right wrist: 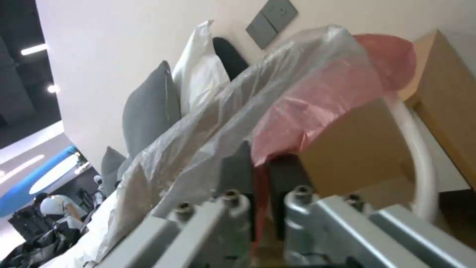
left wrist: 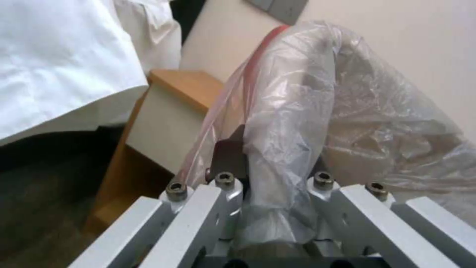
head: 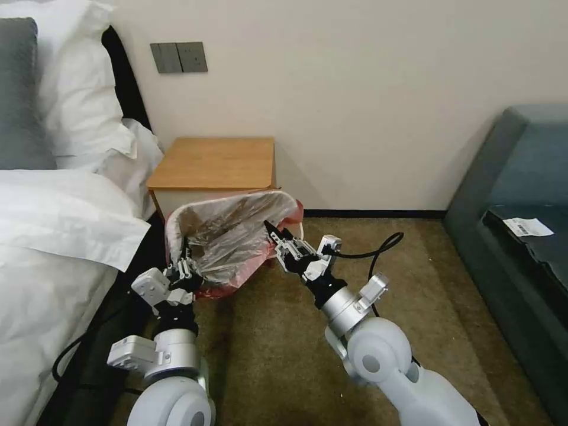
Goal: Pick up the garbage bag from the table and place it over the trash can.
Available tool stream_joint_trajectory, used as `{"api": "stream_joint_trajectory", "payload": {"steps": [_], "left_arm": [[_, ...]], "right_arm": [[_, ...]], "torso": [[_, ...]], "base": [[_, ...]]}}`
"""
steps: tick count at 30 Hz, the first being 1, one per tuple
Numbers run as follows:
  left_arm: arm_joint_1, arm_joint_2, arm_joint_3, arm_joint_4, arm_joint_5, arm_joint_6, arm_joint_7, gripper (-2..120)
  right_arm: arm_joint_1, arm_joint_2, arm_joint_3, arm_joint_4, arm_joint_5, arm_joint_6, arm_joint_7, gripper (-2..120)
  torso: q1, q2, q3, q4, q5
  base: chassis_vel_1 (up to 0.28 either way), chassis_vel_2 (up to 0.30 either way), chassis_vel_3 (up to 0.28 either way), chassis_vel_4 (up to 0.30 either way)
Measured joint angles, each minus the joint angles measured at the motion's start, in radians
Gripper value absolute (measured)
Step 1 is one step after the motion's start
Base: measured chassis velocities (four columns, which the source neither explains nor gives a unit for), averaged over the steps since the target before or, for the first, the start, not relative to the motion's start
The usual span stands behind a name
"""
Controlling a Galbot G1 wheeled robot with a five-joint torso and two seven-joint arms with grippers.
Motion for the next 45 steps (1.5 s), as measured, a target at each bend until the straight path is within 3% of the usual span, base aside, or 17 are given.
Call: {"api": "stream_joint_trajectory", "payload": {"steps": [8,10,15,24,38,45], "left_arm": [[-0.008,0.001,-0.008,0.009,-0.003,0.001,-0.004,11],[-0.013,0.002,-0.013,0.012,-0.003,0.001,-0.005,11],[-0.021,0.003,-0.018,0.018,-0.002,0.001,-0.005,11],[-0.029,-0.009,-0.020,0.026,0.002,-0.001,-0.014,11],[-0.037,-0.010,-0.026,0.015,-0.018,-0.002,-0.028,11],[-0.027,-0.007,-0.026,-0.019,-0.066,0.005,-0.030,11]], "right_arm": [[-0.009,-0.001,0.002,0.011,-0.024,0.006,0.005,0],[-0.017,-0.003,0.006,0.023,-0.083,-0.001,0.025,0],[-0.047,-0.024,0.022,0.088,-0.234,-0.110,0.141,0],[-0.088,-0.035,0.036,0.129,-0.296,-0.159,0.232,0],[-0.153,-0.021,0.046,0.181,-0.335,-0.160,0.229,0],[-0.156,-0.009,0.084,0.118,-0.347,-0.135,0.211,0]], "torso": [[0.000,0.000,0.000,0.0000,0.0001],[0.000,0.000,0.000,0.0000,0.0001],[0.000,0.000,0.000,-0.0001,0.0000],[0.000,0.000,0.000,0.0000,0.0001],[0.000,0.000,0.000,-0.0001,0.0000],[0.000,0.000,0.000,-0.0001,0.0000]], "base": [[0.000,0.000,0.000,0.000],[0.000,0.000,0.000,0.000],[0.000,0.000,0.000,0.000],[0.000,0.000,0.000,0.000],[0.000,0.000,0.000,0.000],[0.000,0.000,0.000,0.000]]}}
